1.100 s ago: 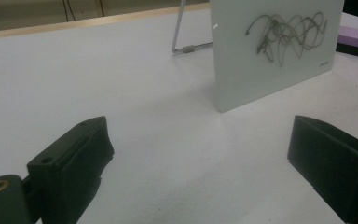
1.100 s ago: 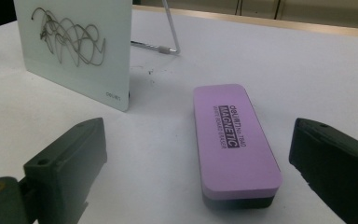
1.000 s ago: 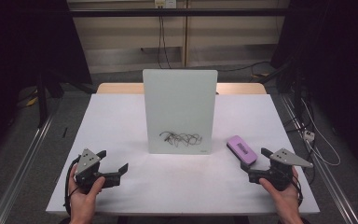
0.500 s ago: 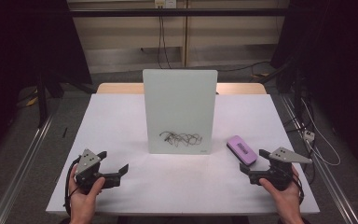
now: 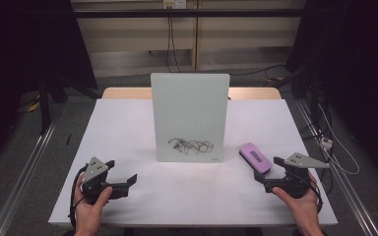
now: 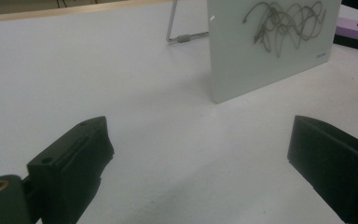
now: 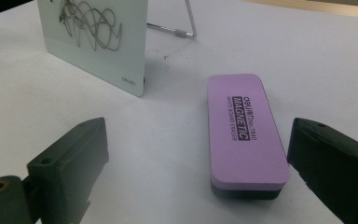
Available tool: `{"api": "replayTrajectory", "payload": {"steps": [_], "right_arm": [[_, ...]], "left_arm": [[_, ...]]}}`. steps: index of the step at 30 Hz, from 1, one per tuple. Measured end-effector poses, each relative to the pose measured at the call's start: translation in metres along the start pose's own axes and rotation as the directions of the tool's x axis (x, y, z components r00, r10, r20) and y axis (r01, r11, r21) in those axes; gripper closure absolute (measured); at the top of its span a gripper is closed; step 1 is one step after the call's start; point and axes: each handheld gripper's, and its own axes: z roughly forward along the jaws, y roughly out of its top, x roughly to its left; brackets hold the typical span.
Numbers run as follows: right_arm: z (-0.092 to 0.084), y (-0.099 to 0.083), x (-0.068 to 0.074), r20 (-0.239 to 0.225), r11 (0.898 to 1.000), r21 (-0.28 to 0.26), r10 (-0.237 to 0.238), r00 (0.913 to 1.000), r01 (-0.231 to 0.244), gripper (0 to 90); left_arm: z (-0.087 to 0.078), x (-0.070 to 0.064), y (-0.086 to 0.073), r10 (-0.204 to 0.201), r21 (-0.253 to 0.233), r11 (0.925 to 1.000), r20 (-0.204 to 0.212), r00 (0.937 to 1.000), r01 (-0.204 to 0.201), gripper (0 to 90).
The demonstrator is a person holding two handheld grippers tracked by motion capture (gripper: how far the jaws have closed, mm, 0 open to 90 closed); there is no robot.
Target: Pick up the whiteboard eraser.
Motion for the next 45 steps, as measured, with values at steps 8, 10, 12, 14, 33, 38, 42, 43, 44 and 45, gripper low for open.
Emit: {"api": "replayTrajectory", "payload": {"steps": [8, 10, 12, 14, 33, 38, 42, 43, 44, 45], "right_arm": [[0.002, 0.002, 0.0, 0.002, 1.0, 0.008, -0.001, 1.0, 0.001, 5.3], [0.003, 0.005, 0.0, 0.007, 1.0, 0.016, -0.003, 1.0, 0.002, 5.4], [0.005, 0.008, -0.002, 0.009, 1.0, 0.029, -0.007, 0.9999, 0.007, 5.4], [0.007, 0.012, -0.003, 0.005, 0.999, 0.045, -0.01, 0.9999, 0.01, 5.4], [0.035, 0.048, -0.021, -0.003, 0.984, 0.167, -0.06, 0.9982, 0.06, 14.6], [0.046, 0.054, -0.024, -0.001, 0.977, 0.199, -0.082, 0.9966, 0.081, 18.9], [0.054, 0.056, -0.028, 0.01, 0.967, 0.245, -0.07, 0.9975, 0.066, 20.5], [0.056, 0.056, -0.029, 0.017, 0.962, 0.265, -0.074, 0.9971, 0.067, 21.2], [0.058, 0.055, -0.03, 0.015, 0.958, 0.278, -0.075, 0.997, 0.068, 21.5], [0.061, 0.054, -0.031, 0.009, 0.956, 0.287, -0.065, 0.9979, 0.059, 21.4]], "left_arm": [[0.002, 0.0, 0.003, 0.017, 0.001, 0.9998, -0.008, 0.9998, -0.017, 5.8], [0.003, -0.001, 0.003, 0.017, 0.002, 0.9999, -0.004, 0.9999, -0.017, 5.8], [0.003, -0.001, 0.002, 0.02, 0.005, 0.9998, -0.004, 0.9998, -0.02, 5.8], [0.002, -0.001, 0.002, 0.019, 0.005, 0.9998, -0.001, 0.9998, -0.019, 5.8], [-0.002, -0.001, 0.001, 0.026, 0.006, 0.9996, 0.006, 0.9996, -0.026, 5.8], [-0.003, -0.001, 0.0, 0.023, 0.006, 0.9997, 0.01, 0.9997, -0.023, 5.8], [-0.002, 0.0, 0.0, 0.026, 0.011, 0.9996, 0.009, 0.9996, -0.026, 5.8], [-0.002, 0.0, 0.0, 0.025, 0.011, 0.9996, 0.011, 0.9996, -0.025, 5.8], [-0.001, 0.0, 0.0, 0.024, 0.013, 0.9996, 0.012, 0.9996, -0.024, 5.8], [-0.001, 0.0, 0.0, 0.028, 0.014, 0.9995, 0.012, 0.9995, -0.028, 5.8]]}}
